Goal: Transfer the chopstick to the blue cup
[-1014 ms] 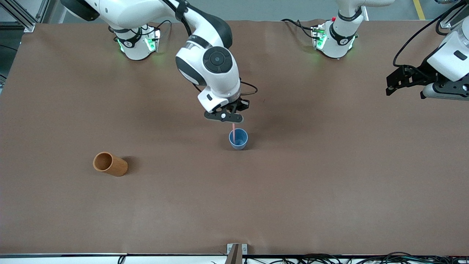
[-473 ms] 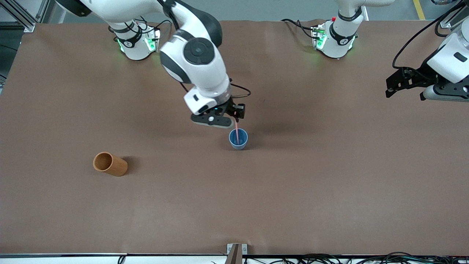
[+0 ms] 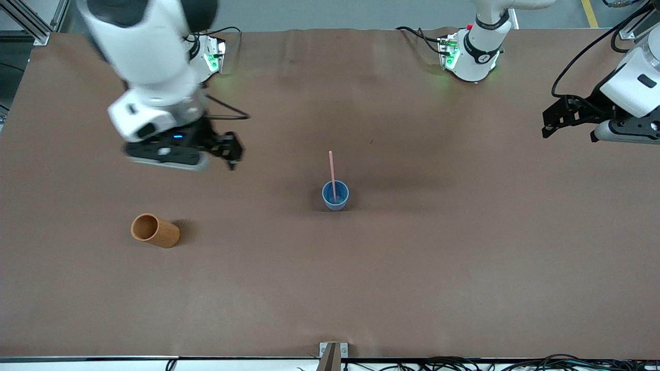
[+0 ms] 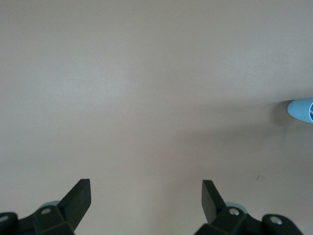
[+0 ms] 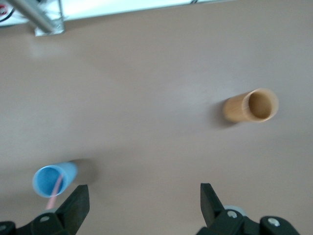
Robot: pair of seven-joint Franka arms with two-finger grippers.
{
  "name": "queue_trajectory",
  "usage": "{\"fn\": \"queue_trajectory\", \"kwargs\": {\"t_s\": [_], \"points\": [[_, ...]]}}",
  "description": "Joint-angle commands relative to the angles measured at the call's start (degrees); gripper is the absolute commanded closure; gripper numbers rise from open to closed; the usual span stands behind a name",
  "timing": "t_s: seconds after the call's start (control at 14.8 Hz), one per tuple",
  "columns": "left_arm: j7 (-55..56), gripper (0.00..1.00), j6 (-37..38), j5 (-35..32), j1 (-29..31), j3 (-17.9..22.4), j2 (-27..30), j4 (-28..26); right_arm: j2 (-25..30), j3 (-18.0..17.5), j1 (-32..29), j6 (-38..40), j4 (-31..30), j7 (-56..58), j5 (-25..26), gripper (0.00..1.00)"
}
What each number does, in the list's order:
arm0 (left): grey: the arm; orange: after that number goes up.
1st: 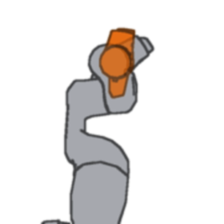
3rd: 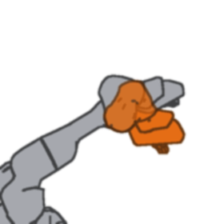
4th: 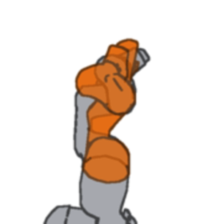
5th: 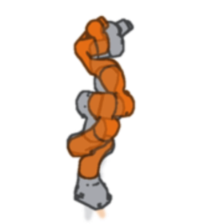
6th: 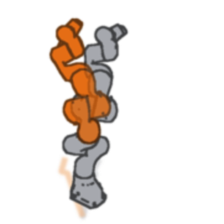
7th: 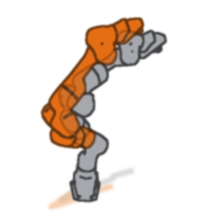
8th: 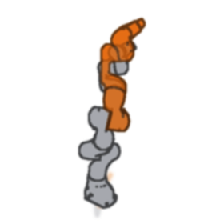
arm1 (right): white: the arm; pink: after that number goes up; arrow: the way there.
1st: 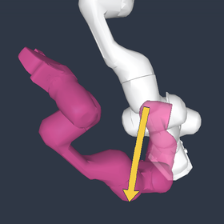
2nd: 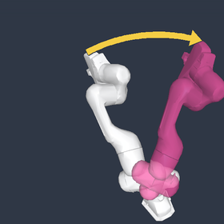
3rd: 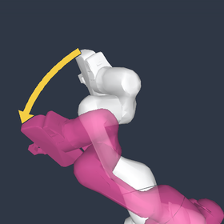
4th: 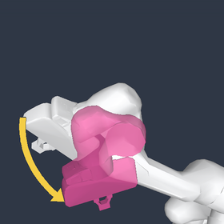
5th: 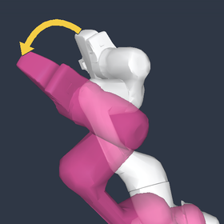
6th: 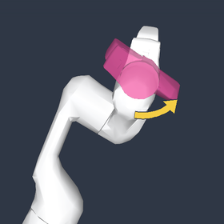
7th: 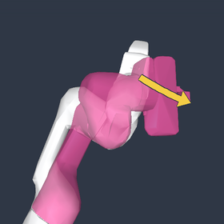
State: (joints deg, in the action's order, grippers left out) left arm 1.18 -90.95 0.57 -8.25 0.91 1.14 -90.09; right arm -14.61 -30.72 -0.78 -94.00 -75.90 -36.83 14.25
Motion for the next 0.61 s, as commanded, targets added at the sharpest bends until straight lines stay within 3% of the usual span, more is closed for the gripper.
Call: {"fn": "queue_trajectory", "kwargs": {"t_s": [0.0,0.27,0.54], "points": [[0.58,0.00,-0.19,0.74,0.60,-0.47,-0.43,0.97,5.64,9.93,-0.45,2.83,-2.85,12.96,-7.10,0.00],[0.58,0.00,-0.19,0.83,0.34,-0.47,-0.35,0.97,10.12,20.85,-0.18,5.66,-3.72,27.14,-9.77,0.00],[0.23,0.00,-0.19,0.75,0.34,-0.47,-0.35,0.97,17.14,27.54,0.08,7.25,-10.03,34.97,-9.95,0.00]]}}
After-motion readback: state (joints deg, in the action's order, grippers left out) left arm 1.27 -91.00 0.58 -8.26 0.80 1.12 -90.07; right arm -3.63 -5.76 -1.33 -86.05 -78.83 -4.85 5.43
